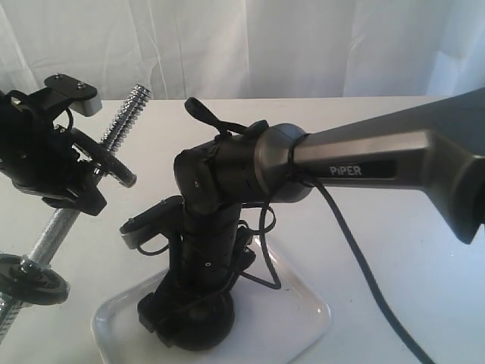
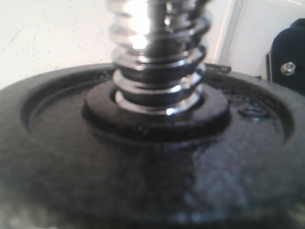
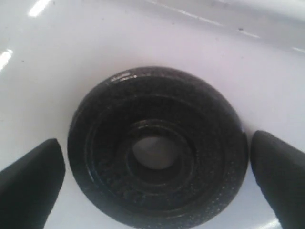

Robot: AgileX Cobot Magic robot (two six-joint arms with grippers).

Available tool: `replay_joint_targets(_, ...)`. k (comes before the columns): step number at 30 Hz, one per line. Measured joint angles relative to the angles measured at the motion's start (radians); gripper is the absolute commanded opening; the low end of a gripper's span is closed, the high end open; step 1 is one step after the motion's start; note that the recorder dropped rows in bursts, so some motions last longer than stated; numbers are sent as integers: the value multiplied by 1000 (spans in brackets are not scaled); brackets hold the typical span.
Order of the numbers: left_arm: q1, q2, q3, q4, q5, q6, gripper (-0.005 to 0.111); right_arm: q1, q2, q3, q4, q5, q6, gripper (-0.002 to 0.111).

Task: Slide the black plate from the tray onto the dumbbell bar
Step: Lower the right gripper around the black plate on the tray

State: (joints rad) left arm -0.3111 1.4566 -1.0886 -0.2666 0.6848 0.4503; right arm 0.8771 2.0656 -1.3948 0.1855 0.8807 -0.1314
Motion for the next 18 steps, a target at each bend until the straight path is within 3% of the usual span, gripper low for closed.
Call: replay_joint_targets(18, 0, 0, 0, 2, 0, 0, 0, 0, 2, -6, 65, 21, -2, 105)
